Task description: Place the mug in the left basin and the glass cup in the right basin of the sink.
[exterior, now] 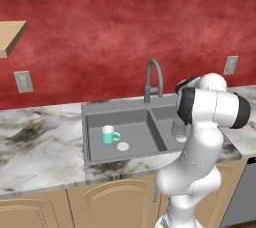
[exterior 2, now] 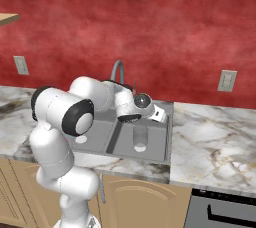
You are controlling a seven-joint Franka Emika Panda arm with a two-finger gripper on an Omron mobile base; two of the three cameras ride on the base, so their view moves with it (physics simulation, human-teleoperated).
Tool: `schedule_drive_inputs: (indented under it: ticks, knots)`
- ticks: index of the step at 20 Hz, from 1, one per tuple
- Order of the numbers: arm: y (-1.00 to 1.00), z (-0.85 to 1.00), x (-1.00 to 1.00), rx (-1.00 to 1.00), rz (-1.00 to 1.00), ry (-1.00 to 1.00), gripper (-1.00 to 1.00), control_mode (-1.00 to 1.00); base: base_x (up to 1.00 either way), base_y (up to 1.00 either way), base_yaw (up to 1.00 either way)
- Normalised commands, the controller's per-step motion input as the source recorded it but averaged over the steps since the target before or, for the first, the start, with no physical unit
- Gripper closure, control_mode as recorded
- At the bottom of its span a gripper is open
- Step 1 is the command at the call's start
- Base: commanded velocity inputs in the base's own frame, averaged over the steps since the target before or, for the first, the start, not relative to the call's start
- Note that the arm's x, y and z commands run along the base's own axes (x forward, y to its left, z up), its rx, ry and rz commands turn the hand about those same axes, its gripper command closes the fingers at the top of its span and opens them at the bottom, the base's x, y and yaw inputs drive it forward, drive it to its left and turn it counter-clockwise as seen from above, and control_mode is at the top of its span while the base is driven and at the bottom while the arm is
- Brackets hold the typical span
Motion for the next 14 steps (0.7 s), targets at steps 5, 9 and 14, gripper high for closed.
schedule_drive_inputs:
  ticks: [5,9,14]
  knots:
    - [0.0,0.3,-0.11,-0.05,0.0,0.0,-1.0,-1.0,0.0,0.0,0.0]
    - [0.0,0.28,-0.19,-0.04,0.0,0.0,-1.0,-1.0,0.0,0.0,0.0]
    - [0.0,0.27,-0.19,-0.03,0.0,0.0,-1.0,-1.0,0.0,0.0,0.0]
